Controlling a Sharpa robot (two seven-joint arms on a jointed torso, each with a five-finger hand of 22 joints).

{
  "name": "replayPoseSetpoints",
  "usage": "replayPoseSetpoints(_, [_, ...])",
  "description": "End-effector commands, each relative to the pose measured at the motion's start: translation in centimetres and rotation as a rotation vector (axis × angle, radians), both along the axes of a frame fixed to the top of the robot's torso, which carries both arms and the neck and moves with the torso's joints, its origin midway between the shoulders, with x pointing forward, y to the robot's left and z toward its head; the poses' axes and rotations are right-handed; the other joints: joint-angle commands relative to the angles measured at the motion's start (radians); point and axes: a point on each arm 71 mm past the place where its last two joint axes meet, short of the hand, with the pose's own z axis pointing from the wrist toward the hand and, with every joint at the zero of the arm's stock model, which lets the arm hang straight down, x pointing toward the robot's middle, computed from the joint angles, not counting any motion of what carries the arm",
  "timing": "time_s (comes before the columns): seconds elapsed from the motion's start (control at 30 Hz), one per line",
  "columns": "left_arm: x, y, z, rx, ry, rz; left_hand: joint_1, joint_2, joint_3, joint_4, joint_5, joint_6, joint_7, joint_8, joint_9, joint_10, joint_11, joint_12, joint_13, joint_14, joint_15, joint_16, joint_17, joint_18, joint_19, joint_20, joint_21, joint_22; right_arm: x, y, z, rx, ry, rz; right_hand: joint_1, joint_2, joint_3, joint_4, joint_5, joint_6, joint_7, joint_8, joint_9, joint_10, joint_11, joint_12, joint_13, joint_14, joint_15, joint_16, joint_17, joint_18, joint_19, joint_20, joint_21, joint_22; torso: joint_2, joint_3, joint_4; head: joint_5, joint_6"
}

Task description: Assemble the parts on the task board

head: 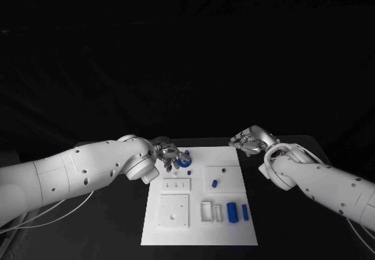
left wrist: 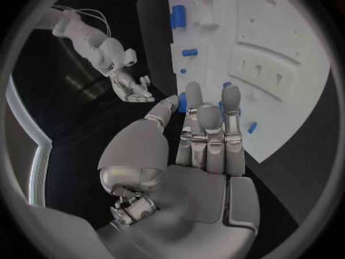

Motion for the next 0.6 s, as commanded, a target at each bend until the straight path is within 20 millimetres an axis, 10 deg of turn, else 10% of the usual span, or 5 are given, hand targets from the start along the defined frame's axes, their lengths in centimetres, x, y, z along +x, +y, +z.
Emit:
replayPoseSetpoints(0.03, [-0.2,0.9,-0.2,0.108,-0.079,0.056,0.000,-0.011,0.097,-0.090,0.003,0.108,-0.072,0.003,0.003,0.042,-0.015,0.008,-0.002,0.021,-0.019,0.006,0.003,-0.003,0.008,0.003,0.004,0.004,0.5,-1.1,0.2,0.054,0.054,-0.036,-0.002,-0.003,0.002,-0.005,0.010,-0.006,0.001,-0.003,-0.001,0.000,0.001,-0.007,-0.018,-0.006,-0.001,-0.002,-0.015,0.011,0.001,0.000,-0.021,-0.011,-0.010,0.0022,-0.0022,0.000,-0.008])
replayPoseSetpoints(0.6, [-1.9,2.3,-2.6,0.173,-0.124,0.105,0.009,-0.019,0.086,-0.054,-0.044,0.121,-0.078,0.003,0.018,0.042,-0.013,0.038,0.000,0.019,-0.020,0.022,0.011,-0.006,0.032,0.003,-0.043,0.039,1.7,-2.4,1.7,0.070,0.031,-0.081,-0.007,-0.002,0.012,0.019,0.010,-0.008,0.000,-0.003,-0.001,-0.005,0.001,0.009,-0.047,-0.013,-0.001,0.015,-0.044,0.010,0.017,-0.001,-0.053,-0.011,-0.039,0.0078,-0.0024,0.026,-0.070])
